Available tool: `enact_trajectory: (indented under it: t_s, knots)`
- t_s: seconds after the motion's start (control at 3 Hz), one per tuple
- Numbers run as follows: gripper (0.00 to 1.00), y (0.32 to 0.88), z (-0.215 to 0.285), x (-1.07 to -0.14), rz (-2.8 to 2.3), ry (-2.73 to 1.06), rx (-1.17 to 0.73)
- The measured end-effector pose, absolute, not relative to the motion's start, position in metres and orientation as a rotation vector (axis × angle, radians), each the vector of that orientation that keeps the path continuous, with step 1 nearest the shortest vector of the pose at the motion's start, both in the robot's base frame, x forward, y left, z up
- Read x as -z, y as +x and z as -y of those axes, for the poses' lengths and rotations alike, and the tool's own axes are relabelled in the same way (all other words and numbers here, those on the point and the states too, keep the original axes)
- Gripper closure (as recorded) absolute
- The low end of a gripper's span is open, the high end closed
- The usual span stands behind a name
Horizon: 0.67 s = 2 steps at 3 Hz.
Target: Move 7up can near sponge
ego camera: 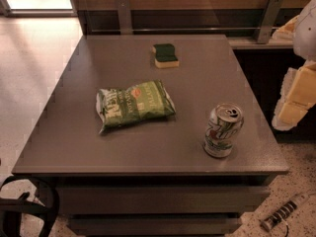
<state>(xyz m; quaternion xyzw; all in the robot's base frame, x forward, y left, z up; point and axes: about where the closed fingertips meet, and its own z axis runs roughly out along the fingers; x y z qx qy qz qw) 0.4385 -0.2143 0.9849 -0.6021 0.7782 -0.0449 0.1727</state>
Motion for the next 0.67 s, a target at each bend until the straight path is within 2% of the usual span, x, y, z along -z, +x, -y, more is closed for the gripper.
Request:
enact_trajectory:
  t_s: [0.33,0.67]
  knots:
    - [0.00,0.4380,0.2148,-0.9845,-2.201,-1.702,0.112]
    - [0.00,0.4338,0.2204,-0.9816,-2.141,-1.649,-0.022]
